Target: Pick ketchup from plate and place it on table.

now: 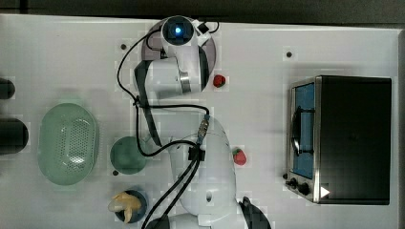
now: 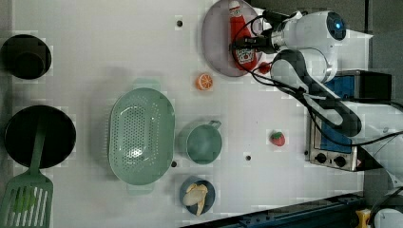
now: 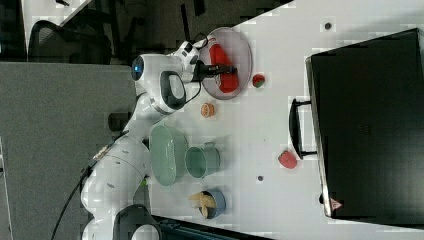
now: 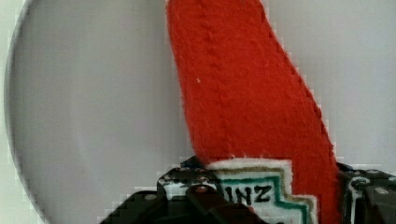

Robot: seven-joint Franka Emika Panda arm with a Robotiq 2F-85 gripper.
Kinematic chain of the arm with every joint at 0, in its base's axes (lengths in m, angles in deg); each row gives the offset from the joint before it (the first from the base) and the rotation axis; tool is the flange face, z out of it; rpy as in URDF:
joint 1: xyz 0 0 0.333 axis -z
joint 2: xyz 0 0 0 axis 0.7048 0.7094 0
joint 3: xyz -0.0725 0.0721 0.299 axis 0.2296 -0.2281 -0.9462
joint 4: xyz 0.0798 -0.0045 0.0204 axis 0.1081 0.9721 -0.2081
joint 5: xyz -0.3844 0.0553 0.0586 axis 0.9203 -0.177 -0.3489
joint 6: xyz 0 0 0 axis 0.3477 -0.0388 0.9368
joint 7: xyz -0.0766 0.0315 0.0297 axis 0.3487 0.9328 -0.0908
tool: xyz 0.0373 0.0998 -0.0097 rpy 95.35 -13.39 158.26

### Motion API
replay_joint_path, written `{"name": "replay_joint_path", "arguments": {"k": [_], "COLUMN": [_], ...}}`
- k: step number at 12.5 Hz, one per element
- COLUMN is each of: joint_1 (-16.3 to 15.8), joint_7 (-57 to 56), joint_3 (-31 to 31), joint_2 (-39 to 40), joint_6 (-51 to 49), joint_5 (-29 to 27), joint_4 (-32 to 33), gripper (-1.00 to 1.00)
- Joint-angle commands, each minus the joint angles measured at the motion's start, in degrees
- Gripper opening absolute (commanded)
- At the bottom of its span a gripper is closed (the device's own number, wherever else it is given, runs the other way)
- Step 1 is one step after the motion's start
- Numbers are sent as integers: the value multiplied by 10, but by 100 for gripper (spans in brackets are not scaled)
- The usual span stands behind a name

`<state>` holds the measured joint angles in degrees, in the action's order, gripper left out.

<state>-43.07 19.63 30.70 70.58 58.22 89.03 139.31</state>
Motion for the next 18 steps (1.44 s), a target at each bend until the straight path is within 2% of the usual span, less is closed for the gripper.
{"name": "replay_joint_path", "arguments": {"k": [1,3,6,10,13,18], "joint_1": [4,8,19,41,64,91], "joint_7": [-16,-16,-16,-16,-16,-16], "joint_3": [0,0,0,2,2,8], "joint_2": [-23,-55,-128,-231,-320,-463], "joint_6": [-4,-21,-106,-161,-184,-179], "joint_5": [-1,-18,-71,-74,-75,-76], "joint_4": [-23,-31,-26,0,86,281], "gripper": [18,18,18,18,18,18]}}
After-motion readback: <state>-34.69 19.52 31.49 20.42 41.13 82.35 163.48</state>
